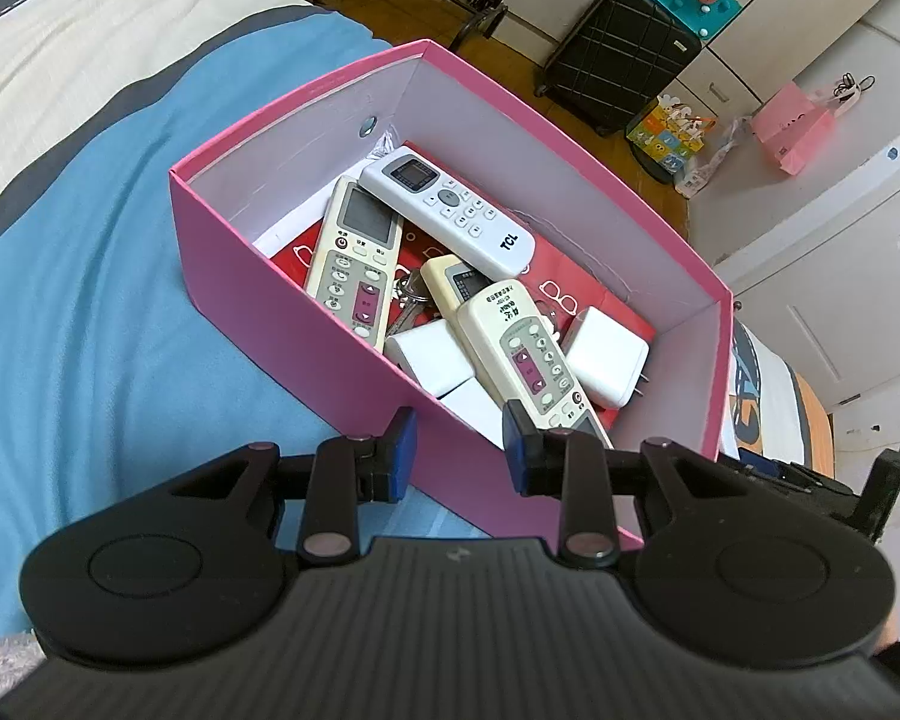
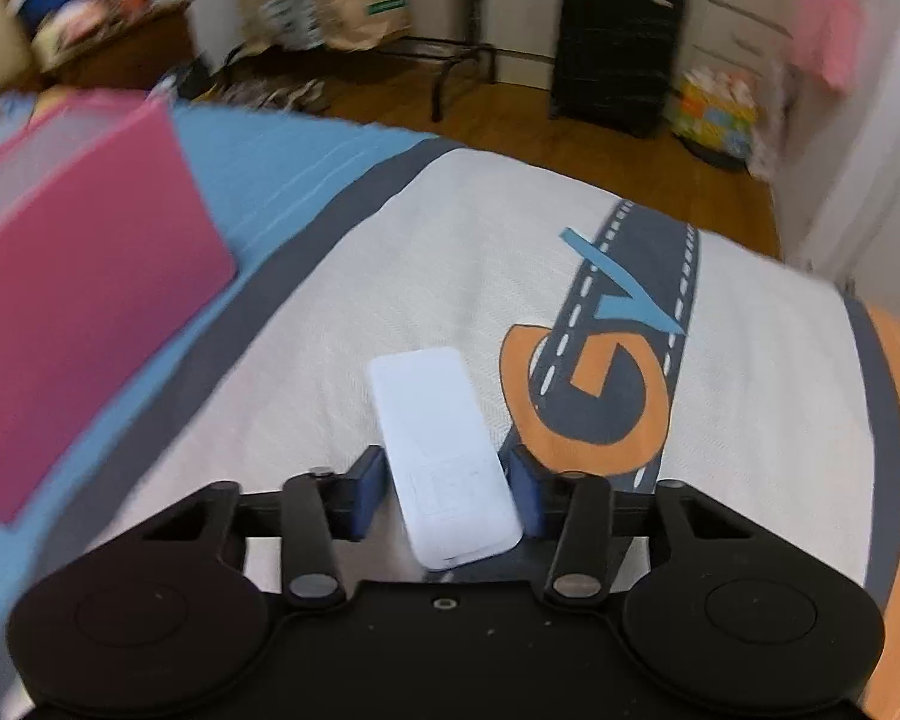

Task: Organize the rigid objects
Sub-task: 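Grasp the flat white charger on the bed with the right tool, then carry the white charger over the box and release it inside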

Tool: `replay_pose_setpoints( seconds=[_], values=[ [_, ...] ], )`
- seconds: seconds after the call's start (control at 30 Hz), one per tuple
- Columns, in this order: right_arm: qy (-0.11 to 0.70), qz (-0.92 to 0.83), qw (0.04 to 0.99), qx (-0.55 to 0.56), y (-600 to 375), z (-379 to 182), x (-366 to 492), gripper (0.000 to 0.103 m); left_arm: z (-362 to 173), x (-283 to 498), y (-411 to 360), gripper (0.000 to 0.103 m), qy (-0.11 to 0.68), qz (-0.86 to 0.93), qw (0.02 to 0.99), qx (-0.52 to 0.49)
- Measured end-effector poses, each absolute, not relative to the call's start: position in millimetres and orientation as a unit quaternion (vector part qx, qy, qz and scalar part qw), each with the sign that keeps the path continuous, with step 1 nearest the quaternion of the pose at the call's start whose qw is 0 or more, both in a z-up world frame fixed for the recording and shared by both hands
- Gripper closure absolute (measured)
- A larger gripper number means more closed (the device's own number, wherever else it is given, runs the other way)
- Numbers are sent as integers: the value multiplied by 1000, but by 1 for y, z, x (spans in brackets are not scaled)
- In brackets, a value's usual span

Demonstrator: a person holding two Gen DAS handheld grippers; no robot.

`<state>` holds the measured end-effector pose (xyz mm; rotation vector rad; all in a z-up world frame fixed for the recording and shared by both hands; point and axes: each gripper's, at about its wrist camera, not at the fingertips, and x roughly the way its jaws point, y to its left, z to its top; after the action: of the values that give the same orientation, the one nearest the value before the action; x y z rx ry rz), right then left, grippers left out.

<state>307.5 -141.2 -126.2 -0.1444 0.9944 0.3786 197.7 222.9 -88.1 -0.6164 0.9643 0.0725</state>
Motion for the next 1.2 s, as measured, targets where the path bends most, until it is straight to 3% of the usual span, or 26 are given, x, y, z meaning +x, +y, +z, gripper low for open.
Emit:
replay_pose_setpoints(
  seconds=[0.3, 0.67, 0.9, 1.03, 1.2],
  values=[
    [428, 193, 883, -27, -130, -95, 285, 57, -89, 198, 223, 74, 455, 34, 841, -291],
    [320, 336, 886, 21, -61, 2, 242, 57, -90, 194, 224, 74, 452, 38, 838, -304],
    [315, 398, 862, -7, 13, 12, 258, 57, -90, 193, 224, 74, 450, 35, 839, -305],
    [358, 390, 848, 21, 41, 0, 290, 56, -90, 191, 224, 74, 448, 34, 839, -307],
    [426, 340, 838, -27, 80, -28, 323, 56, -91, 191, 226, 74, 447, 29, 839, -310]
  ],
)
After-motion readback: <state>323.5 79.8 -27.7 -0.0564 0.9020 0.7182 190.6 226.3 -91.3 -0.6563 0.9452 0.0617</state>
